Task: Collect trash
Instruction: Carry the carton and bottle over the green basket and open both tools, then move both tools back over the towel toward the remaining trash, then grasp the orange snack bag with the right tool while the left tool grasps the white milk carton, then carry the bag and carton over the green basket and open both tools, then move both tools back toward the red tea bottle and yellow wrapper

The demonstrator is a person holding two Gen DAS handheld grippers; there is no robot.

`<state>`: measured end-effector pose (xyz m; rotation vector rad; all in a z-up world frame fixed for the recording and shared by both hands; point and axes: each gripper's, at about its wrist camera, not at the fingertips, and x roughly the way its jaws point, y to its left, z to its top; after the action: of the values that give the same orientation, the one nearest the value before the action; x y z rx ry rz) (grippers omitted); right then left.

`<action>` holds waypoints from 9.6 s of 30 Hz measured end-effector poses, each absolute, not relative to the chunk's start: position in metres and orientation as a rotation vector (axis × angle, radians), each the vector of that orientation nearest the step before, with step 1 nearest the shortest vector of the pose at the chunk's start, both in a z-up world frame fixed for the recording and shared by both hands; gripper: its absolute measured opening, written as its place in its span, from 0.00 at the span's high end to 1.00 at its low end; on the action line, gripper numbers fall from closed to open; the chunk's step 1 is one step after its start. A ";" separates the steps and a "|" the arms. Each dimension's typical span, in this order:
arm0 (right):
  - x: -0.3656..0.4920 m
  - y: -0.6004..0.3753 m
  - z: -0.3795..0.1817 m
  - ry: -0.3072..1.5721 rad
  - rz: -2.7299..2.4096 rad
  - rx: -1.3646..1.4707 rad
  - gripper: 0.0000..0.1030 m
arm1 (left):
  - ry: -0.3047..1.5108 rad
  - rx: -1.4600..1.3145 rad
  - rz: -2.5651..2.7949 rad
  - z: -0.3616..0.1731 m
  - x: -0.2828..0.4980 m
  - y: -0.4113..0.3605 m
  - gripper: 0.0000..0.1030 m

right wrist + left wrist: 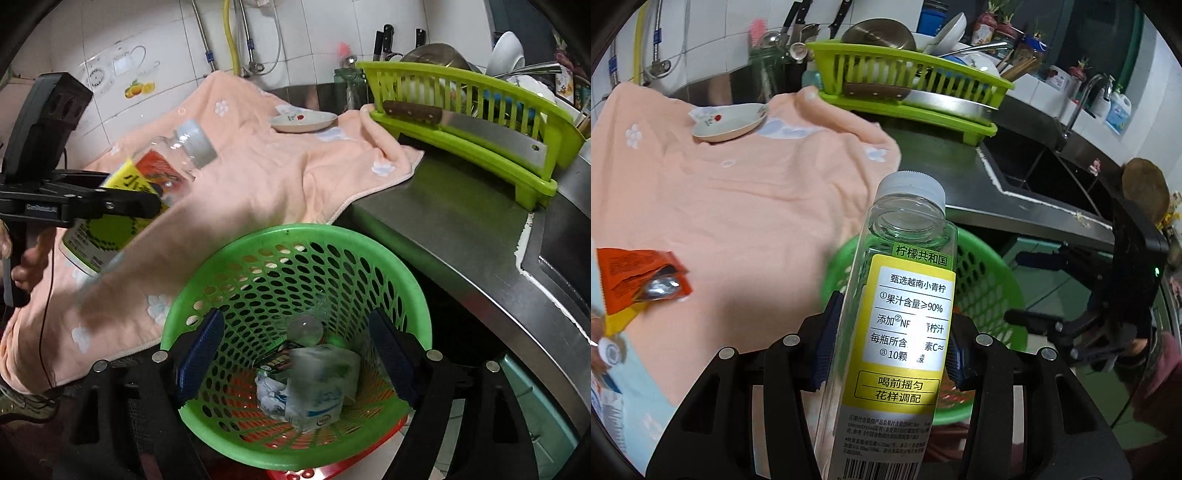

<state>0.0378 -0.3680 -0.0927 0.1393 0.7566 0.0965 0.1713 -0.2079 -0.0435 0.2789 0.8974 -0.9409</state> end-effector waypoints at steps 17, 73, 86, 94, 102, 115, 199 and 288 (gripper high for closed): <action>0.024 -0.372 -0.087 0.712 0.109 0.147 0.23 | 0.967 0.281 -0.955 -0.071 0.161 -0.260 0.53; 0.221 -0.174 -0.058 0.711 0.489 -0.226 0.30 | 0.894 0.115 -0.330 -0.036 0.234 0.048 0.38; 0.289 -0.125 -0.077 0.698 0.490 -0.362 0.33 | 0.943 0.155 -0.271 -0.058 0.263 0.097 0.23; 0.315 -0.112 -0.086 0.701 0.484 -0.390 0.36 | 0.946 0.323 -0.289 -0.067 0.282 0.102 0.14; 0.328 -0.110 -0.091 0.720 0.475 -0.365 0.53 | 0.969 0.322 -0.360 -0.077 0.296 0.105 0.13; 0.322 -0.124 -0.088 0.730 0.462 -0.291 0.86 | 1.014 0.325 -0.446 -0.100 0.318 0.100 0.13; 0.037 -0.368 -0.087 0.703 0.021 0.102 0.59 | 0.871 0.217 -0.851 -0.048 0.156 -0.199 0.32; 0.317 -0.129 -0.070 0.725 0.723 -0.337 0.19 | 1.001 -0.200 -0.068 -0.052 0.364 0.066 0.13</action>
<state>0.3172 -0.1285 -0.0702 -0.3367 0.7247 0.7225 0.3641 0.0655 -0.0523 -0.1996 1.0005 -0.0682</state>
